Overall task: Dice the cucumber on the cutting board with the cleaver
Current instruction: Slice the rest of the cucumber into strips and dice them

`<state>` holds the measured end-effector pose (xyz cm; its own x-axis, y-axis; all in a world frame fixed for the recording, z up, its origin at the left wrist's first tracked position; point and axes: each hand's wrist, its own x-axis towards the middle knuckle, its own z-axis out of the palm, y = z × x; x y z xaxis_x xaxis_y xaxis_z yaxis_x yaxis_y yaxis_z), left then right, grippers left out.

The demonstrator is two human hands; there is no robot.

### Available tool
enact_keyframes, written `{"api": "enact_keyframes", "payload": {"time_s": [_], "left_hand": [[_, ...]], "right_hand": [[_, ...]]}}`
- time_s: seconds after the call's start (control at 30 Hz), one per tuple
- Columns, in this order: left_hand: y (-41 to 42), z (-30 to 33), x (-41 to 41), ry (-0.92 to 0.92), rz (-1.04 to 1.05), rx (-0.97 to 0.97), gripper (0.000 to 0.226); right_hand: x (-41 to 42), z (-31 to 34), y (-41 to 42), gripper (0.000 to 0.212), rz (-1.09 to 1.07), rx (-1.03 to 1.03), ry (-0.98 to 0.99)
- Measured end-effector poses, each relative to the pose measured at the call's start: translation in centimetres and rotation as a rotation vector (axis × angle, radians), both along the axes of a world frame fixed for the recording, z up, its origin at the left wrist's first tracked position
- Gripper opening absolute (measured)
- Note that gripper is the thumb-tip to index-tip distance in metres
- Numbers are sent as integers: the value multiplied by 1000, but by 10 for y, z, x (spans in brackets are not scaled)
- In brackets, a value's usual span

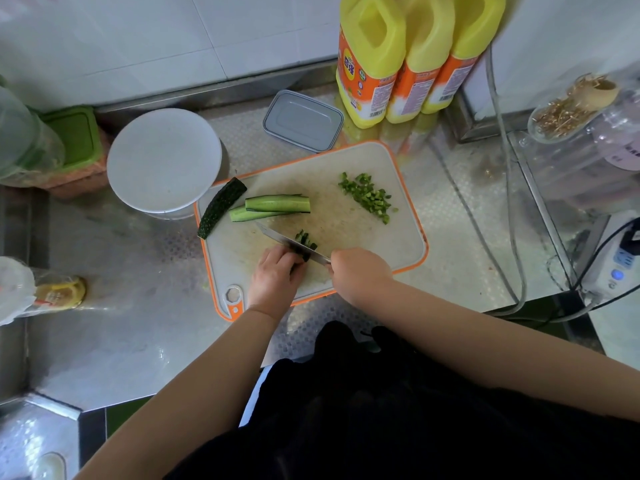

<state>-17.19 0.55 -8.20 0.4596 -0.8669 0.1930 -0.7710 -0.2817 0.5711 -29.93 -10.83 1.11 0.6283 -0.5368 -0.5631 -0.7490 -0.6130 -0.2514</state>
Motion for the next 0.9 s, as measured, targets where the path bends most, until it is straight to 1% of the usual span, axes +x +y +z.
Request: {"api": "enact_keyframes", "payload": {"time_s": [0.17, 0.27, 0.37, 0.47, 0.67, 0.8, 0.9], "left_hand": [[1, -1, 0, 20, 11, 3, 28], [1, -1, 0, 11, 10, -11, 28], [1, -1, 0, -32, -12, -20, 26], [2, 1, -1, -45, -19, -20, 25], [2, 8, -3, -20, 9, 1, 27], [3, 4, -2, -40, -15, 1, 27], [5, 2, 0, -23, -19, -5, 27]], "right_hand": [[6, -7, 7, 14, -18, 11, 45], [4, -11, 5, 15, -39, 52, 18], [5, -10, -7, 23, -109, 141, -17], [2, -10, -11, 30, -141, 125, -32], [-3, -3, 2, 20, -56, 47, -108], [-1, 0, 9, 18, -27, 10, -104], [1, -3, 9, 14, -32, 16, -49]]}}
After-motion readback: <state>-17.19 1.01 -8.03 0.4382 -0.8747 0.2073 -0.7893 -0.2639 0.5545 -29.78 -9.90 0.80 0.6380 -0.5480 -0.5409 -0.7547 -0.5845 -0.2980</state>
